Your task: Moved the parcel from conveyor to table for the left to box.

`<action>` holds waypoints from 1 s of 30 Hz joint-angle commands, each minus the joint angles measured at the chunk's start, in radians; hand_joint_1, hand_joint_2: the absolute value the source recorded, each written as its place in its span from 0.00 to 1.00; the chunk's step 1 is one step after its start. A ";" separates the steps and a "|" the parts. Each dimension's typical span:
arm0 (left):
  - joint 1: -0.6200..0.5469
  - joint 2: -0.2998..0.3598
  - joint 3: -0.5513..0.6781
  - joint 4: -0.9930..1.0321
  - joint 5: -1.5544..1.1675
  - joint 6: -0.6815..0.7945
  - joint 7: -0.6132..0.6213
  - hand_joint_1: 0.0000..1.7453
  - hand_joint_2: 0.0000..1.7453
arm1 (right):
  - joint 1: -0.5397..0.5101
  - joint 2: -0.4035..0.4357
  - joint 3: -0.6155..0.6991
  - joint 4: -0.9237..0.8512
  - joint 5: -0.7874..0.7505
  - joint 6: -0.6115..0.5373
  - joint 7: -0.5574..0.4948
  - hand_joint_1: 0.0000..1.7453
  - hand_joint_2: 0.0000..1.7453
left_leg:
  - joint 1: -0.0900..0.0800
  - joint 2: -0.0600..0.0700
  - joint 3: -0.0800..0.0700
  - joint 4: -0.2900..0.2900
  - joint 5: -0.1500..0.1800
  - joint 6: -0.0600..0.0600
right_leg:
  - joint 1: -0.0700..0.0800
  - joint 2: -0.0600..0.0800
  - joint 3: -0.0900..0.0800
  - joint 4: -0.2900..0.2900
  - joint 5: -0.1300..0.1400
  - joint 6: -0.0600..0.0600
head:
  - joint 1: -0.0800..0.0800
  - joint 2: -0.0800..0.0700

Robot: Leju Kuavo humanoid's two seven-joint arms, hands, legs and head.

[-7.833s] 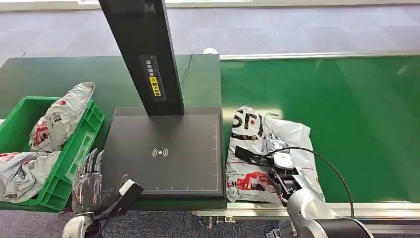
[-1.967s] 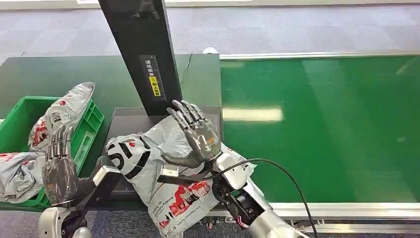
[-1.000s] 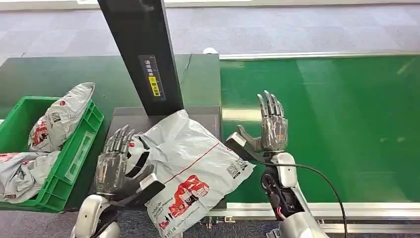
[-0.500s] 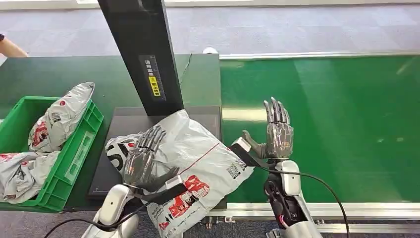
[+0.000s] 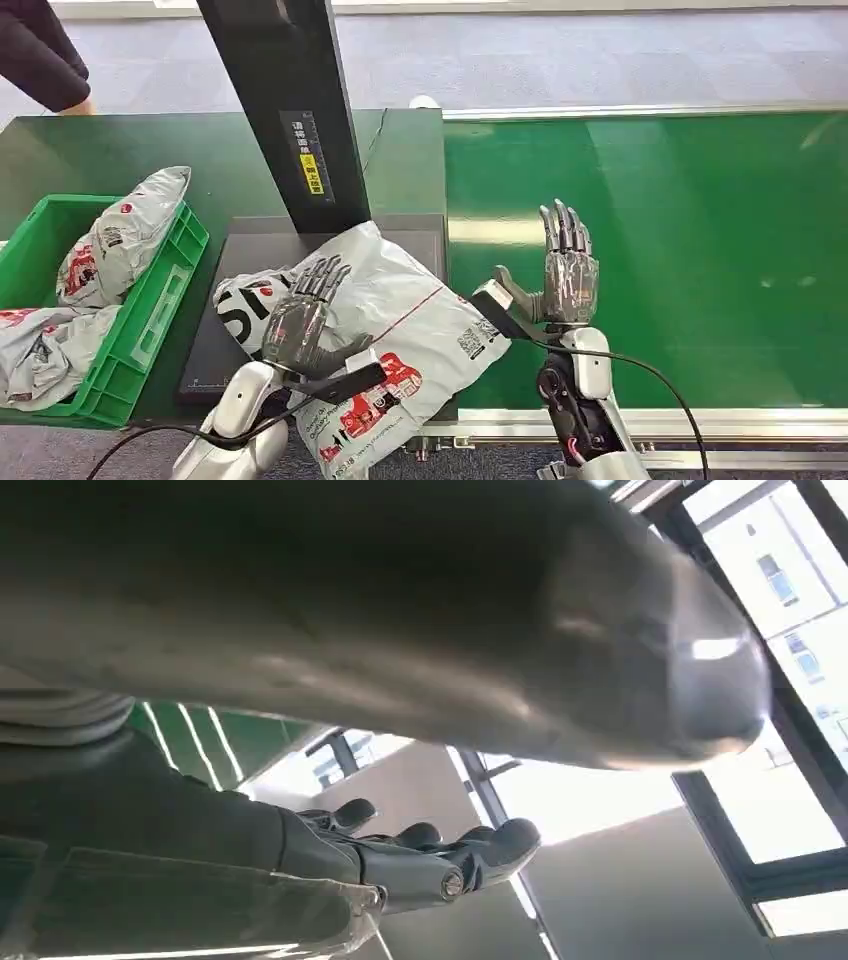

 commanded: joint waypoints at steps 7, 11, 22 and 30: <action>-0.200 -0.043 -0.039 0.468 0.065 -0.020 0.030 0.00 0.00 | 0.009 -0.007 -0.021 -0.016 0.005 0.001 -0.019 0.00 0.00 | 0.001 -0.002 0.001 -0.001 0.001 -0.001 | 0.001 -0.003 0.002 -0.002 0.000 -0.001 | 0.000 0.000; -0.195 -0.041 -0.039 0.474 0.066 -0.023 0.034 0.00 1.00 | -0.003 -0.001 -0.012 -0.001 0.000 -0.004 -0.032 0.00 0.00 | 0.001 0.000 0.001 -0.001 0.000 -0.001 | 0.001 -0.002 0.002 -0.002 0.001 -0.001 | 0.000 0.000; -0.202 -0.049 -0.042 0.480 0.062 -0.033 0.039 0.00 1.00 | -0.004 -0.001 -0.006 -0.006 -0.001 -0.006 -0.034 0.00 0.00 | 0.000 0.000 0.004 -0.001 0.001 -0.001 | 0.000 -0.001 0.006 -0.001 0.001 -0.001 | 0.000 0.000; -0.225 -0.064 -0.044 0.491 0.060 -0.052 0.038 0.00 1.00 | -0.018 -0.001 -0.006 0.001 -0.004 -0.007 -0.034 0.00 0.00 | 0.001 0.000 0.005 -0.002 0.002 -0.001 | 0.001 -0.002 0.007 -0.003 0.002 -0.001 | 0.000 0.000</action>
